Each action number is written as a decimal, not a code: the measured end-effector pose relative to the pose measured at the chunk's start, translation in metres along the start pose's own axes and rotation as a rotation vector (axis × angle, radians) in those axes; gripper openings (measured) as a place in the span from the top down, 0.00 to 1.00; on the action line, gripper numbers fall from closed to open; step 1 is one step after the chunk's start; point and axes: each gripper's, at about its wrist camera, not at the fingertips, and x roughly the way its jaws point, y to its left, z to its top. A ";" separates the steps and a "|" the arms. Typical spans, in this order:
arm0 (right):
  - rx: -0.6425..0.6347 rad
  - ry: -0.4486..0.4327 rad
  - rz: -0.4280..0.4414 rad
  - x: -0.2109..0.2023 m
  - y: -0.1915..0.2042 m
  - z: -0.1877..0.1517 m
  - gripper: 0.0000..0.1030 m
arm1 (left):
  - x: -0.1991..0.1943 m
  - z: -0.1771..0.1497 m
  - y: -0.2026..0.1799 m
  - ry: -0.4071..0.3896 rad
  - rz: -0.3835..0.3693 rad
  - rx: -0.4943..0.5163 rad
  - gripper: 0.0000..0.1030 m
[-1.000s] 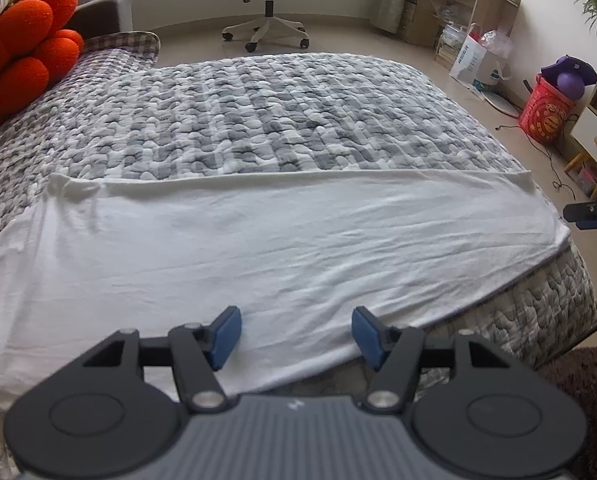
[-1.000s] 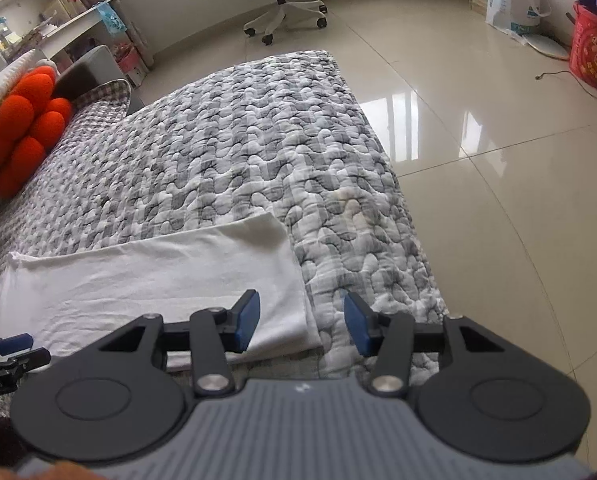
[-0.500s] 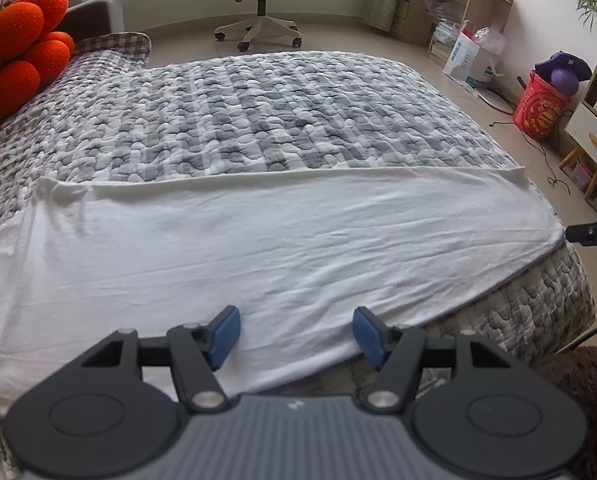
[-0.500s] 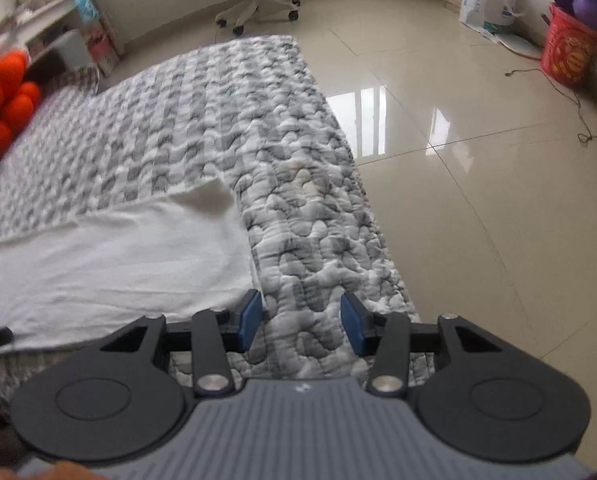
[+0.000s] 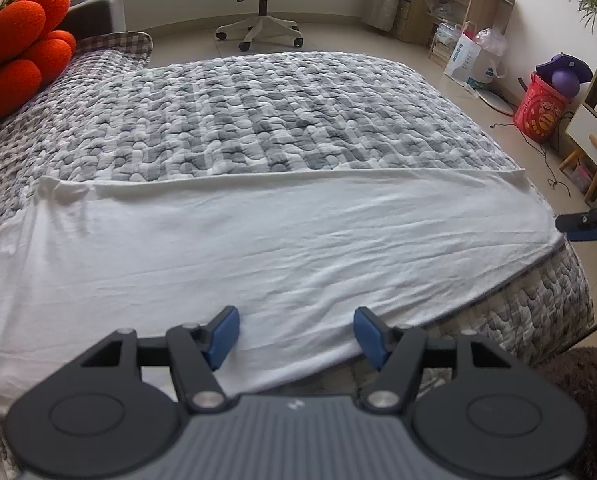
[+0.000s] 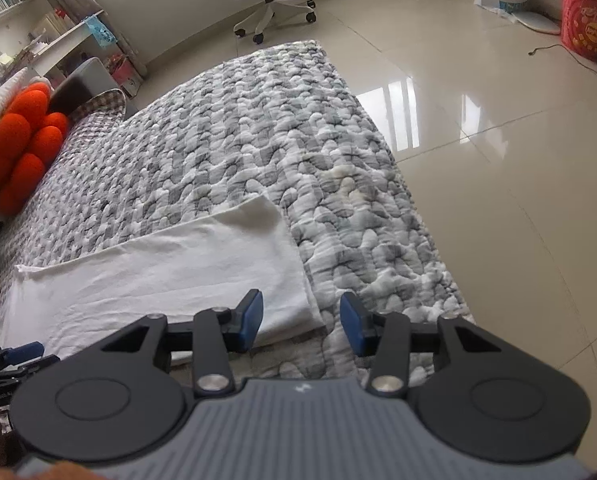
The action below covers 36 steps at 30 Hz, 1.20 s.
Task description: Fold clothes
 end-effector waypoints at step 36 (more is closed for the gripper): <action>-0.366 0.009 0.254 0.003 0.099 -0.020 0.95 | 0.090 0.047 -0.040 0.157 -0.719 -0.423 0.43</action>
